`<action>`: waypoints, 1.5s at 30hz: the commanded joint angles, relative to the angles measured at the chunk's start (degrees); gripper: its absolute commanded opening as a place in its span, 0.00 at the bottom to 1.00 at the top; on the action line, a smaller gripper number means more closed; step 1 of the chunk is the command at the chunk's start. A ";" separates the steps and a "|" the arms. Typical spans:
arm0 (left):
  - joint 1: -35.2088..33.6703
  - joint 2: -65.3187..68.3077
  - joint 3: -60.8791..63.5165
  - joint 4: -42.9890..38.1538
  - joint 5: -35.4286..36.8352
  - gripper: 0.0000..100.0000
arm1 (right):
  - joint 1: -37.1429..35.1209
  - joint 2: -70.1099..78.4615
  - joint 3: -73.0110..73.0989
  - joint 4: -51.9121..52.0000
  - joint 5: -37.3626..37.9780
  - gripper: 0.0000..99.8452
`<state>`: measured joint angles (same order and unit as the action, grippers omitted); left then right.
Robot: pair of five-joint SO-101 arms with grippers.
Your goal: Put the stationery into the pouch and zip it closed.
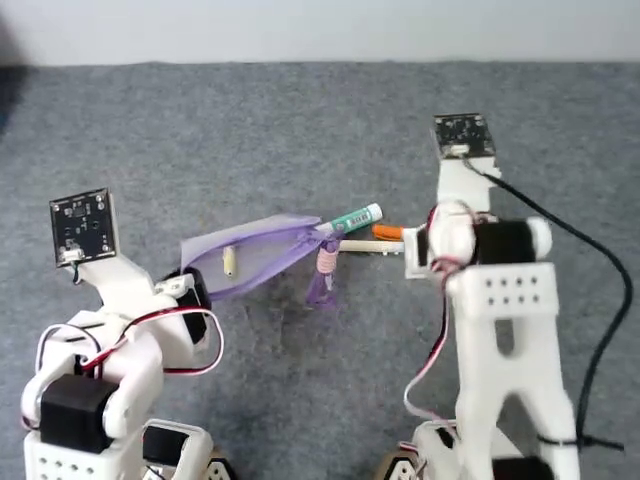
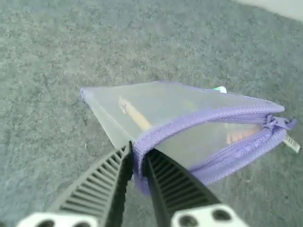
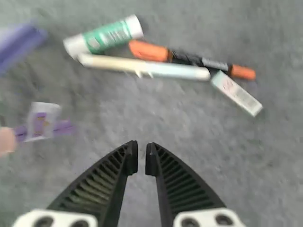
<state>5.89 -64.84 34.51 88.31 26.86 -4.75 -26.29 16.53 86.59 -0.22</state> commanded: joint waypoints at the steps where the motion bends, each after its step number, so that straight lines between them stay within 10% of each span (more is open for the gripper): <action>1: 0.09 1.41 1.10 -4.48 0.70 0.01 | 3.65 4.88 -5.54 2.86 2.37 0.06; 6: 0.18 1.41 1.98 -6.86 0.70 0.01 | 7.78 13.58 -9.14 4.97 5.19 0.22; 18: -0.26 1.49 3.12 -6.07 0.44 0.01 | 18.59 32.31 -21.19 -2.59 25.67 0.21; 45: -0.35 1.49 3.12 -3.69 -0.88 0.01 | 15.52 57.19 -26.37 -13.23 26.64 0.18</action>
<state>5.89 -64.92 36.97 83.91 26.68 10.90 31.03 -7.30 73.76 25.71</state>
